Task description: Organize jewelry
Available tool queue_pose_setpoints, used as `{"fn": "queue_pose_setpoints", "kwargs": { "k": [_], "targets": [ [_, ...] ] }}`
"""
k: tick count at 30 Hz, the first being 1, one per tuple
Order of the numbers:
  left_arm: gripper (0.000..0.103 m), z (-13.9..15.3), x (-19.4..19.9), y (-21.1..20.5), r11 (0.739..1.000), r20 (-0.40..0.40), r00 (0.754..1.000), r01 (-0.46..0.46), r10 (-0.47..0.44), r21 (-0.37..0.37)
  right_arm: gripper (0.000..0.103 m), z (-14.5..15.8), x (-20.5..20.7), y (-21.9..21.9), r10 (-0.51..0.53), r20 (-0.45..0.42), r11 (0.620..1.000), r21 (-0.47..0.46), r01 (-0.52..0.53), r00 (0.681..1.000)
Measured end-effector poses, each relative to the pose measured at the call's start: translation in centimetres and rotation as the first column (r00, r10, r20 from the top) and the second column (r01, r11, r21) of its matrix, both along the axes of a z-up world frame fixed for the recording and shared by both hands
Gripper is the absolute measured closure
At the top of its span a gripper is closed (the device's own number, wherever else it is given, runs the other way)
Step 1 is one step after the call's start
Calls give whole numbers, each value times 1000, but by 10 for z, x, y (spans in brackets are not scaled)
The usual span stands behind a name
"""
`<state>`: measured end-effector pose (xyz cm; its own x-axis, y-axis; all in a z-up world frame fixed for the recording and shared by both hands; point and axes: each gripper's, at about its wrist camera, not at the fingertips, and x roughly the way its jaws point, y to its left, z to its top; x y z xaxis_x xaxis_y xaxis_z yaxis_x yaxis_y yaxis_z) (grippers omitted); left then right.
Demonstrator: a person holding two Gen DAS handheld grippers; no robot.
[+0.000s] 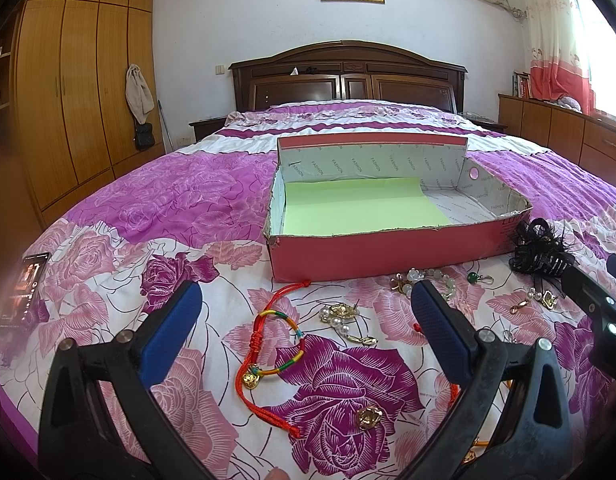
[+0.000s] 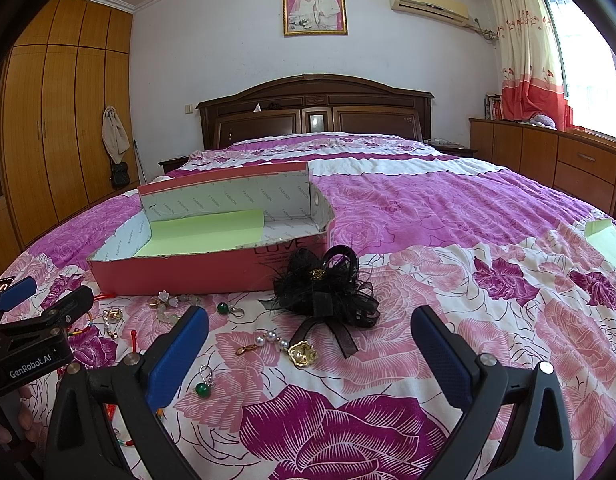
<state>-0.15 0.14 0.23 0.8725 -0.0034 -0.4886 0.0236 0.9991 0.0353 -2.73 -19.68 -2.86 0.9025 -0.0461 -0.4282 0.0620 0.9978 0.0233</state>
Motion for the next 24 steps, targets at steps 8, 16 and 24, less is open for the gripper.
{"fn": "queue_pose_setpoints", "kwargs": {
  "k": [8, 16, 24],
  "targets": [
    [5, 1, 0, 0, 1000, -2, 1000, 3, -3, 4, 0, 0, 0, 0, -6, -7, 1000, -4, 6, 1000],
    [5, 18, 8, 11, 999, -33, 999, 8, -10, -51, 0, 4, 4, -1, -9, -30, 1000, -2, 9, 999],
    [6, 15, 27, 18, 998, -142, 989, 22, -30, -57, 0, 10, 12, -4, -2, -74, 1000, 6, 2, 997]
  ]
}}
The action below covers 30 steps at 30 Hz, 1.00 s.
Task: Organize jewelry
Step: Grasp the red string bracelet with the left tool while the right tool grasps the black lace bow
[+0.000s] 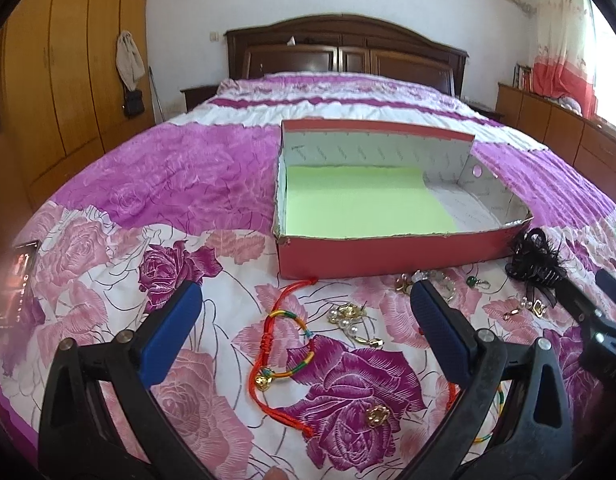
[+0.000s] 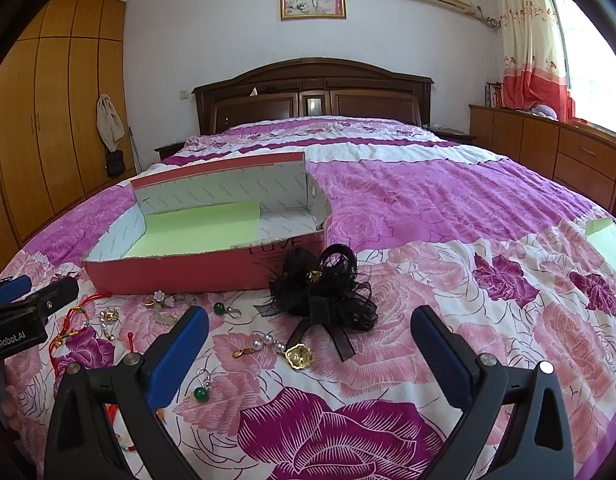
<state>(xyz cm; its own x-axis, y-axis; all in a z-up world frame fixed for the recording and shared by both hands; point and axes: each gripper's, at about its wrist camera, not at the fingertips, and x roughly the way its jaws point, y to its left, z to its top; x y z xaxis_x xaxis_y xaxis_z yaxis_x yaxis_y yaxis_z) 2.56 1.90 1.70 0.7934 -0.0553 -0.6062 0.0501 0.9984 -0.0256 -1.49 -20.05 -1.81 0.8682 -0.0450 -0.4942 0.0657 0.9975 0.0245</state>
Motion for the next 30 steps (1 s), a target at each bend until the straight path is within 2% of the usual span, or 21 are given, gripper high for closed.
{"fn": "queue_pose_setpoints", "kwargs": {
  "k": [4, 7, 12, 16, 21, 25, 30],
  "targets": [
    [6, 1, 11, 6, 999, -36, 999, 22, -21, 42, 0, 8, 6, -7, 6, -20, 1000, 30, -5, 1000],
    [7, -2, 20, 16, 999, -95, 994, 50, -49, 5, 0, 14, 10, -13, 7, -28, 999, 49, -6, 1000],
    [21, -17, 36, 31, 999, -185, 982, 32, -37, -33, 0, 18, 18, -20, 2, -65, 999, 42, 1, 998],
    [38, -28, 47, 34, 999, -243, 969, 31, -41, -45, 0, 17, 26, -27, -5, -89, 998, 56, 10, 996],
    [50, -33, 46, 26, 997, -269, 961, 61, -69, -39, 0, 12, 38, -35, -11, -132, 996, 86, 22, 991],
    [64, -42, 47, 21, 998, -305, 950, 63, -62, -6, 1, 10, 45, -36, -9, -143, 996, 84, 21, 990],
    [66, -44, 49, 22, 998, -317, 946, 60, -59, -5, 4, 5, 55, -36, 6, -170, 996, 89, 10, 985]
  ]
}}
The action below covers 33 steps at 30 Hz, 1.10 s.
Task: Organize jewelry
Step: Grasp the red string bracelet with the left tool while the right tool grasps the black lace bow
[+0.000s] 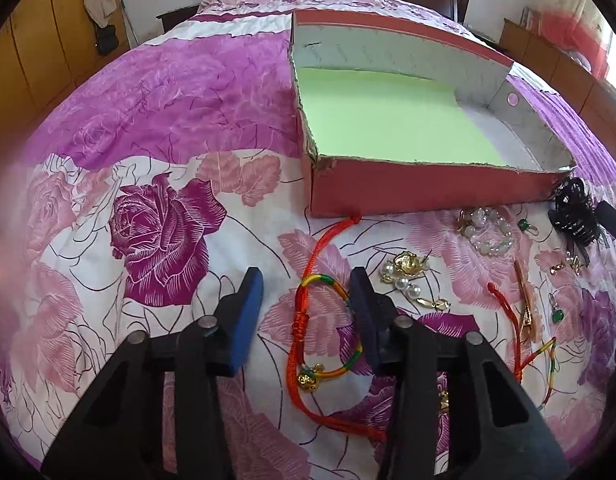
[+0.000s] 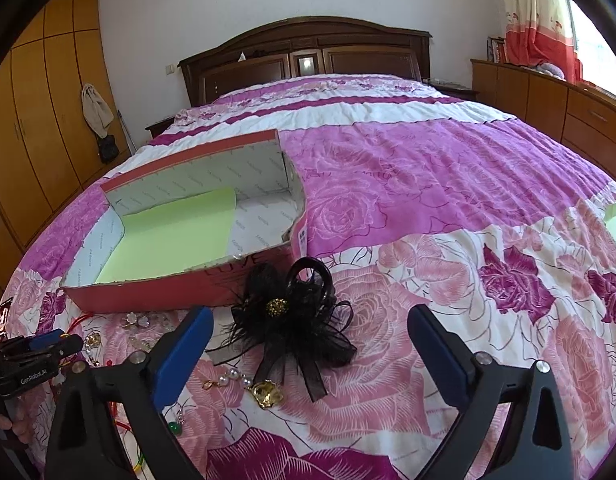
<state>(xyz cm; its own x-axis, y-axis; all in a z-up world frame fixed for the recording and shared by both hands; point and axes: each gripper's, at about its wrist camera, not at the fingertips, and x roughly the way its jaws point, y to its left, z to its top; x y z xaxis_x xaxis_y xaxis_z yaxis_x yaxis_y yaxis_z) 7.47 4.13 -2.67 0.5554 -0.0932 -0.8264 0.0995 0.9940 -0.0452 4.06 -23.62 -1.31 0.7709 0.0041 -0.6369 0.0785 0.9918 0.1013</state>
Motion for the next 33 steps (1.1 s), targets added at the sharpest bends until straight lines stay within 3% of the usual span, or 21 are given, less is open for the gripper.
{"fn": "queue_pose_setpoints", "kwargs": {
  "k": [12, 21, 25, 27, 33],
  "targets": [
    [66, -4, 2, 1, 1000, -10, 1000, 0, 0, 10, 14, -18, 31, -3, 12, -75, 1000, 16, -11, 997],
    [66, -7, 2, 0, 1000, -18, 1000, 1, 0, 23, 30, -30, 43, -1, 53, -110, 998, 42, -49, 993],
    [66, -6, 2, -1, 1000, -10, 1000, 1, -1, 26, 46, -32, 42, 1, 69, -115, 997, 55, -63, 991],
    [70, -5, 0, 0, 1000, -5, 1000, 1, -1, 18, 51, -30, 39, 4, 78, -106, 996, 49, -73, 991],
    [100, 2, -10, 0, 1000, 11, 1000, 5, -5, -1, 62, -20, 27, 1, 88, -67, 994, 70, -83, 994]
  ]
}}
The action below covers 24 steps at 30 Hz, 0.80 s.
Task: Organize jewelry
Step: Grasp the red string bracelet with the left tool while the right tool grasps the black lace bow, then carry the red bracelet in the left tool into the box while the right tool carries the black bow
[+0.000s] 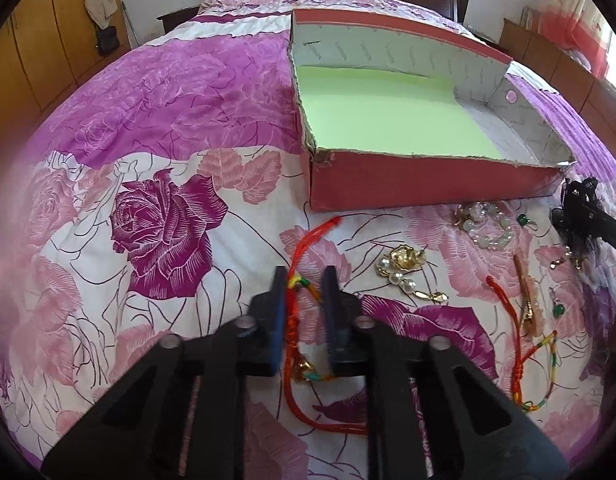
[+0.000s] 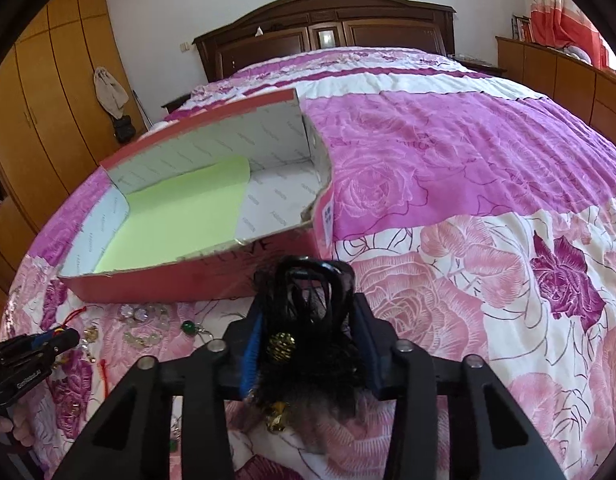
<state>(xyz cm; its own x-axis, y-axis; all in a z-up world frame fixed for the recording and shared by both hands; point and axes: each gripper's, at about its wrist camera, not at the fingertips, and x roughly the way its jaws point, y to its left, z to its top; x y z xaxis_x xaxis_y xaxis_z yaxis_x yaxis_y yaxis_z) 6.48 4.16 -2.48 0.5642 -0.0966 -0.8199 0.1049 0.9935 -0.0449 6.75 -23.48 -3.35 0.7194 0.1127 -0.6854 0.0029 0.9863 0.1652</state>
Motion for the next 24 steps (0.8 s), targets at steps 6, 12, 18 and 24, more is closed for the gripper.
{"fn": "queue_pose_setpoints", "kwargs": {
  "k": [6, 12, 18, 24],
  "targets": [
    [103, 8, -10, -2, 1000, 25, 1000, 13, -13, -11, 69, 10, -12, -5, -4, 14, 999, 34, 3, 1000],
    [103, 16, -14, -1, 999, 42, 999, 21, -19, -33, 69, 19, -22, 1, -6, 21, 1000, -9, 6, 1000],
    [103, 23, -17, -6, 999, 60, 998, 35, -33, -35, 69, 25, -28, 7, -20, 23, 996, -86, 22, 1000],
    [103, 30, -20, -7, 999, 81, 996, 35, -32, -33, 69, 31, -35, 11, -21, 38, 993, -113, 26, 999]
  ]
}}
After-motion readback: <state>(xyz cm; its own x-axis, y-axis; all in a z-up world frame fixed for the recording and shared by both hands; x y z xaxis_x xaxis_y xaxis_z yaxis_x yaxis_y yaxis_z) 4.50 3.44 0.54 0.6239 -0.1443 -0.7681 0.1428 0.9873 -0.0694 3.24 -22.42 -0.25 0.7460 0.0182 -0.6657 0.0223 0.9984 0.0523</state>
